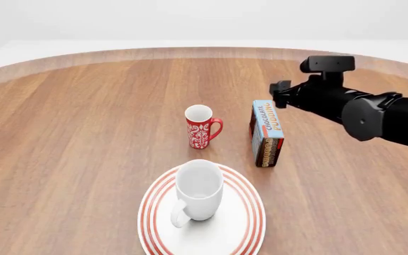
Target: Pick up the white mug and put it on the plate, and put the chocolate pudding to the right of the plate.
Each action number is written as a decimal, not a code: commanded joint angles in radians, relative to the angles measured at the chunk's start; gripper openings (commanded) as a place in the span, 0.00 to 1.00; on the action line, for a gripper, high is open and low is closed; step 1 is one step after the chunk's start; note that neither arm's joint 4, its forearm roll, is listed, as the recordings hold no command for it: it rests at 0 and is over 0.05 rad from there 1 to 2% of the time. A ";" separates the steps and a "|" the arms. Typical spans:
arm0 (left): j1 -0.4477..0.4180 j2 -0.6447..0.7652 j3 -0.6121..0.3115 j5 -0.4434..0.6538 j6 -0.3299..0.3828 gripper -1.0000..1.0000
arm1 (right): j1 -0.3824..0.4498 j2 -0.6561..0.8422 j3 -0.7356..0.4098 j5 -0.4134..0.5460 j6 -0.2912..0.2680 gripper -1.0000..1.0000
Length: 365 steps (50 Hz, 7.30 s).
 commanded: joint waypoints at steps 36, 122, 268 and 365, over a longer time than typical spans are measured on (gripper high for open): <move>-0.006 -0.015 0.000 0.015 0.000 1.00 | 0.015 0.095 -0.033 -0.025 0.000 1.00; -0.010 -0.004 0.000 0.004 -0.001 1.00 | 0.015 0.231 -0.062 -0.070 -0.006 1.00; -0.010 -0.003 0.000 0.003 0.000 1.00 | 0.023 0.329 -0.153 0.026 0.024 1.00; -0.009 -0.003 0.000 0.003 -0.001 1.00 | 0.002 0.381 -0.202 0.100 0.030 0.00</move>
